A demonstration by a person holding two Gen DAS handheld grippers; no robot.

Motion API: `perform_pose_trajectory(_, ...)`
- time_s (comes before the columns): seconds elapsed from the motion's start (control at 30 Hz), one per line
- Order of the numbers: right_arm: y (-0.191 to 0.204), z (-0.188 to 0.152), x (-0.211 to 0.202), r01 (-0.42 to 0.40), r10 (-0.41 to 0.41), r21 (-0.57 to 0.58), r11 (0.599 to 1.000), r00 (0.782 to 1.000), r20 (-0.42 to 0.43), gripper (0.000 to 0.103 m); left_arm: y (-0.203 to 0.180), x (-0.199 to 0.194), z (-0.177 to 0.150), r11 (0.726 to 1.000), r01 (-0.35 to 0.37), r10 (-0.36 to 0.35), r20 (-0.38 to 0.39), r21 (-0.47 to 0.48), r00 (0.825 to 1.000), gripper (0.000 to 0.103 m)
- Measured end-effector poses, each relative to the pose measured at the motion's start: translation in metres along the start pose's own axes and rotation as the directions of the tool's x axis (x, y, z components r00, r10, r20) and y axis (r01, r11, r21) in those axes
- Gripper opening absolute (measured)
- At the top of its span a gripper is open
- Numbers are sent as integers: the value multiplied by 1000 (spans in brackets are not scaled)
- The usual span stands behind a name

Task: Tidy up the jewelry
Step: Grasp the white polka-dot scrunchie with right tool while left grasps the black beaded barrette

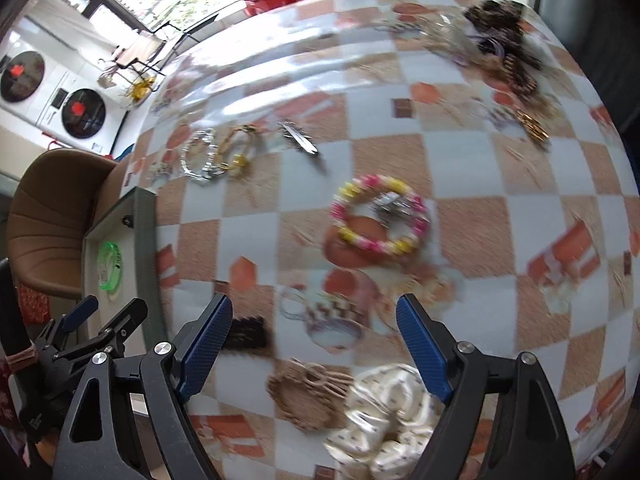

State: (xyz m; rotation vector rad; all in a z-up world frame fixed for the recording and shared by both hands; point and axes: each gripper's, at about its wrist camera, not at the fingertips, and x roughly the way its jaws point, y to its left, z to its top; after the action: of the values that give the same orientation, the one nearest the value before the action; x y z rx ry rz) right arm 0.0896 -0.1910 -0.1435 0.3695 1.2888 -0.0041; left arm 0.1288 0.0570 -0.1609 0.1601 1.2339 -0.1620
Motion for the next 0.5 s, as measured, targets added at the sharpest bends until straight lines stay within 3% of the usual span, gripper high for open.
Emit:
perform_pose_trajectory(0.2, -32, -24, -5, 51, -50, 45, 998, 998, -33, 86, -36, -3, -11, 988, 39, -40, 4, 148, 999, 103)
perform_pose_trajectory(0.4, -51, -52, -7, 68, -63, 70, 995, 996, -70, 86, -67, 6, -18, 933, 18, -17, -8, 359, 1000, 103)
perform_pose_trajectory(0.5, -54, -65, -3, 76, -70, 68, 995, 993, -95, 86, -76, 16, -19, 910, -2, 12, -22, 416, 1000, 103)
